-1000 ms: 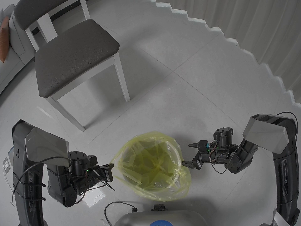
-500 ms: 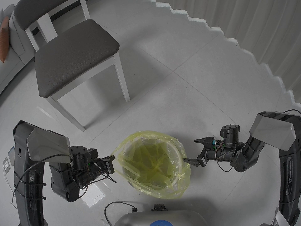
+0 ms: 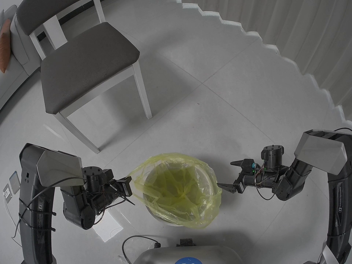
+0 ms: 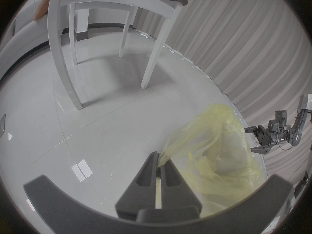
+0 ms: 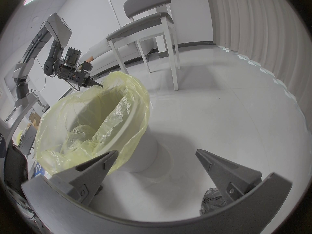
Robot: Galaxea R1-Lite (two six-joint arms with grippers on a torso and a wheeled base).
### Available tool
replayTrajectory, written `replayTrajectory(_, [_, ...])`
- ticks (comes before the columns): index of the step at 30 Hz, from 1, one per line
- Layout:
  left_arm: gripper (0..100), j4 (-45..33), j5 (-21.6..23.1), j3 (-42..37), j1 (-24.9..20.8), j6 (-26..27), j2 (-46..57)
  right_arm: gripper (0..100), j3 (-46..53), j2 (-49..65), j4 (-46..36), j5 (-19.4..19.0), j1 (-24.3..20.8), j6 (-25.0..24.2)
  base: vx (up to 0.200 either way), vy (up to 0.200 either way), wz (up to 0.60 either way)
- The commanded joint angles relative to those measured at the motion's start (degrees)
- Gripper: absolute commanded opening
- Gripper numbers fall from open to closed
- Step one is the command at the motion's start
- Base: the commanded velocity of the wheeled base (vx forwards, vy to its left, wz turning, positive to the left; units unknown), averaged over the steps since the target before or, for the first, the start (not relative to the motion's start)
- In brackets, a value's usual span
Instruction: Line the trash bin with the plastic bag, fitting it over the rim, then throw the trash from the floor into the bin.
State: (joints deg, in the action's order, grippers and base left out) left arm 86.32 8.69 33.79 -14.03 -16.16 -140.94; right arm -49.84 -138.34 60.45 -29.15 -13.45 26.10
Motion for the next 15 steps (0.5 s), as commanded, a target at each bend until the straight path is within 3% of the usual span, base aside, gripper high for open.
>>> replayTrajectory(1, [0,-0.01,0.01,1.10,-0.29,-0.36,-0.22,100,0.35,0.61,0.37,-0.03,0.26,0.00,0.000,0.000,0.00])
replayTrajectory(15, [0,-0.19,0.01,5.14,-0.29,-0.62,-1.54,100,0.35,4.13,0.37,-0.03,0.88,-0.08,0.000,0.000,0.00])
